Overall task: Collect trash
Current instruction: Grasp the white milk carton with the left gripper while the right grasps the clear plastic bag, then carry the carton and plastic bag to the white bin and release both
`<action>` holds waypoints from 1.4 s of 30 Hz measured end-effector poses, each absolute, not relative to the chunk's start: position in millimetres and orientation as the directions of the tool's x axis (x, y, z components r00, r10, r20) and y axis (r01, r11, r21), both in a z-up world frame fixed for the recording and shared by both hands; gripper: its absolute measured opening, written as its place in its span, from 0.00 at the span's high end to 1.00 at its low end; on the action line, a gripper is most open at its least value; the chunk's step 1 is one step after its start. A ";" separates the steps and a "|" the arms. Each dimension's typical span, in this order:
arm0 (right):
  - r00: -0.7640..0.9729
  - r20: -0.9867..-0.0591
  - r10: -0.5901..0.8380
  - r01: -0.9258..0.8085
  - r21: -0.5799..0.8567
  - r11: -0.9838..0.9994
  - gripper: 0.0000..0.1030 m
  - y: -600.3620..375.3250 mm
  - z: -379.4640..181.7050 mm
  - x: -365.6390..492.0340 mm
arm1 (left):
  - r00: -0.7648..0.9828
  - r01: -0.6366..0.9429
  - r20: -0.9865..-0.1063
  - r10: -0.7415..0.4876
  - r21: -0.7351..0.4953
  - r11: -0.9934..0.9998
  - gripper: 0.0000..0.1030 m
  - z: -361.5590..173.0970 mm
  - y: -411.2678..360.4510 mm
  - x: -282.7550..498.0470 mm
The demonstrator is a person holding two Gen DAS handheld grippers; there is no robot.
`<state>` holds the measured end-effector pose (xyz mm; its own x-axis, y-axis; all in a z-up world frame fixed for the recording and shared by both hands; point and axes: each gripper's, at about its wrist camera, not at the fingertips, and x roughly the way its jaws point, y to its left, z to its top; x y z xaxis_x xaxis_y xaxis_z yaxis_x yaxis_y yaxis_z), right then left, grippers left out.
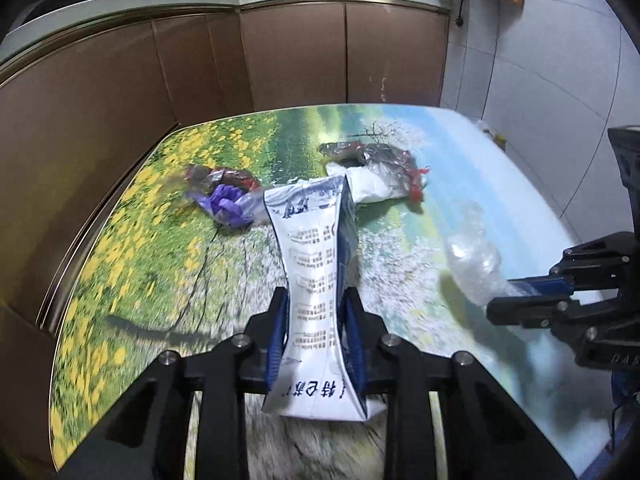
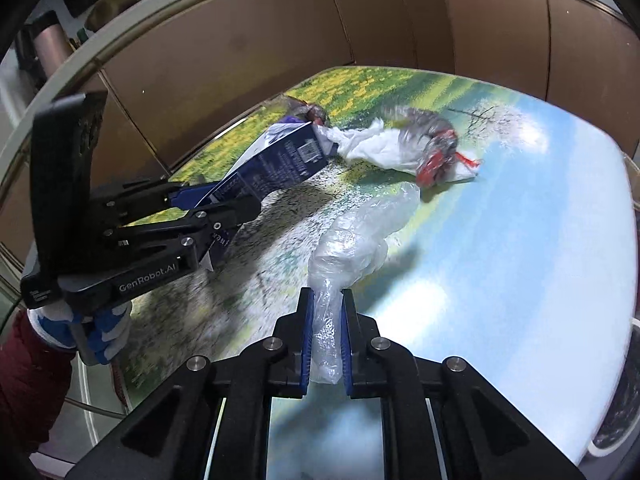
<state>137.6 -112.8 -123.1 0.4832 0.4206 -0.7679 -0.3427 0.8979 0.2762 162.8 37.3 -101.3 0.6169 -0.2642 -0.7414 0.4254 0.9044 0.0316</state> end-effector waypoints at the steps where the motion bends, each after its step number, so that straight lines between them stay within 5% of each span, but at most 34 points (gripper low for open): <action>1: 0.488 -0.764 0.422 -0.343 0.277 0.898 0.88 -114.9 -119.1 132.4 | 0.621 0.420 -0.738 -0.266 0.027 0.907 0.75 -98.1 38.7 157.5; 14: 0.625 -0.654 0.426 -0.321 0.282 0.904 0.88 -166.8 -53.6 60.1 | 0.706 0.401 -0.638 -0.307 0.002 0.916 0.76 -24.8 23.8 88.3; 23: 0.747 -0.596 0.294 -0.155 0.274 0.949 0.88 -261.7 -28.0 17.5 | 0.658 0.518 -0.599 -0.457 -0.081 0.852 0.76 5.9 -60.5 82.8; 42: 0.666 -0.745 -0.035 0.371 0.290 0.882 0.88 -483.0 -152.9 33.0 | 0.298 0.772 -0.783 -0.545 -0.138 0.620 0.76 -85.7 -367.6 140.6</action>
